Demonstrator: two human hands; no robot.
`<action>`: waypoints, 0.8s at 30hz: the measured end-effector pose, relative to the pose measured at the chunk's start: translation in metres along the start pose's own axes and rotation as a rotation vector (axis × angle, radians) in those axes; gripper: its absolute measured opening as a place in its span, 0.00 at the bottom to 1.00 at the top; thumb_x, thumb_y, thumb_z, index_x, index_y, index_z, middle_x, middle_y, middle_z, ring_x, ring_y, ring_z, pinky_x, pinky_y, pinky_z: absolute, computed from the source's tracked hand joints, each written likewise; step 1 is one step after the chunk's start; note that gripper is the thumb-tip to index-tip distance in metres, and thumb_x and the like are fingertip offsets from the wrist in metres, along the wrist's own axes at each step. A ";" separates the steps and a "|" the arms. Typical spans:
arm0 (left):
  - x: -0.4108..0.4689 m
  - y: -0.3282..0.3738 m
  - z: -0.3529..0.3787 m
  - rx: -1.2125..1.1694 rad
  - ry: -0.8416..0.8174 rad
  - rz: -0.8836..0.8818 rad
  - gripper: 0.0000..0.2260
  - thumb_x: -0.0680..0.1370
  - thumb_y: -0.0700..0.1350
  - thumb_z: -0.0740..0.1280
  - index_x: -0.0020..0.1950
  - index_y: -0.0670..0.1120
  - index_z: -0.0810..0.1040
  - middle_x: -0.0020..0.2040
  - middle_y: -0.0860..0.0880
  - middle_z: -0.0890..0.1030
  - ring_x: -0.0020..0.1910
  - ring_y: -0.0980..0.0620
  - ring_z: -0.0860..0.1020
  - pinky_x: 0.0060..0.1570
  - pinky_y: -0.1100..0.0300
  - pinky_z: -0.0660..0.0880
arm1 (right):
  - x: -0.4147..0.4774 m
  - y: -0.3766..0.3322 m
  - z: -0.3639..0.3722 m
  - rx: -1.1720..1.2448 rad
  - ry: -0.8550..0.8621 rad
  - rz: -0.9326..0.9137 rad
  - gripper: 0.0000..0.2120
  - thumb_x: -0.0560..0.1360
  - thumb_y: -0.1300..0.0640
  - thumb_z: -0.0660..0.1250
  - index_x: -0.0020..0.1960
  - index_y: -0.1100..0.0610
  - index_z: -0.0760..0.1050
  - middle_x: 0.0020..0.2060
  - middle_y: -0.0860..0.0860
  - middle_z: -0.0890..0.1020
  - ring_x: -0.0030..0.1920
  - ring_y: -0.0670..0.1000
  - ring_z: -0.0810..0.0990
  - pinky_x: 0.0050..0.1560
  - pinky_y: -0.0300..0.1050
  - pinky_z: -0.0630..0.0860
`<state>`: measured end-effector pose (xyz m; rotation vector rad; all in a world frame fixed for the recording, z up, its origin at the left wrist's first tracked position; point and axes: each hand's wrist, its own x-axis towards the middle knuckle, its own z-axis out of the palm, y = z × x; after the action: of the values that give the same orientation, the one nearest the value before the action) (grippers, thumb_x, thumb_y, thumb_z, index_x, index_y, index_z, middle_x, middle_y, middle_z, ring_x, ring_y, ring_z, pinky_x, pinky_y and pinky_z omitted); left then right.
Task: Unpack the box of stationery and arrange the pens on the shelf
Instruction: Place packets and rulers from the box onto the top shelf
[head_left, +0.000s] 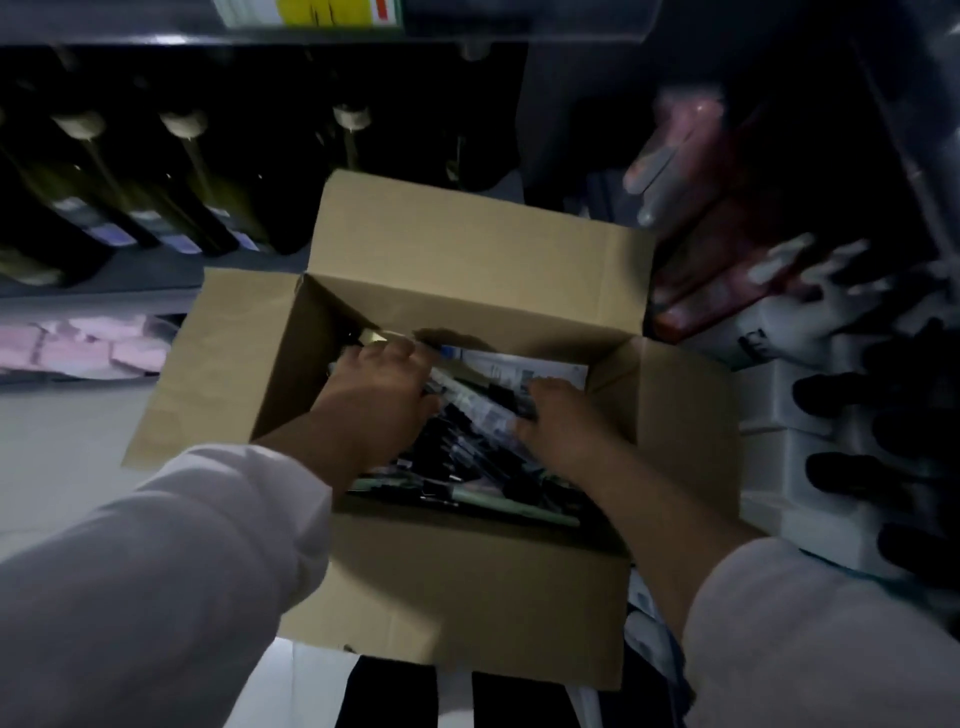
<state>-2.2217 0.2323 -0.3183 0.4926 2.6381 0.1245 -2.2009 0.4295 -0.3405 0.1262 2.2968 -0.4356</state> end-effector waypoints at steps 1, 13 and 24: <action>0.005 -0.001 0.006 -0.006 -0.013 -0.010 0.24 0.79 0.57 0.58 0.71 0.46 0.66 0.69 0.42 0.70 0.67 0.41 0.67 0.66 0.49 0.62 | 0.008 0.001 0.004 -0.004 -0.018 0.000 0.33 0.80 0.46 0.59 0.78 0.56 0.50 0.76 0.55 0.56 0.74 0.57 0.60 0.70 0.49 0.64; 0.021 -0.017 0.035 -0.075 -0.015 -0.088 0.26 0.78 0.56 0.61 0.72 0.47 0.64 0.72 0.44 0.66 0.71 0.43 0.61 0.68 0.49 0.59 | 0.049 -0.001 0.010 0.041 -0.073 -0.001 0.32 0.74 0.41 0.66 0.71 0.56 0.63 0.66 0.56 0.69 0.62 0.56 0.71 0.54 0.45 0.72; 0.020 -0.020 0.036 -0.110 -0.031 -0.060 0.25 0.78 0.56 0.60 0.74 0.51 0.61 0.74 0.47 0.62 0.73 0.45 0.58 0.70 0.51 0.56 | 0.056 0.002 0.010 0.134 -0.281 0.027 0.50 0.67 0.43 0.75 0.77 0.55 0.51 0.75 0.51 0.61 0.69 0.53 0.67 0.60 0.42 0.69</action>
<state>-2.2293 0.2210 -0.3623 0.3755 2.5961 0.2399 -2.2325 0.4253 -0.3878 0.1527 1.9887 -0.5573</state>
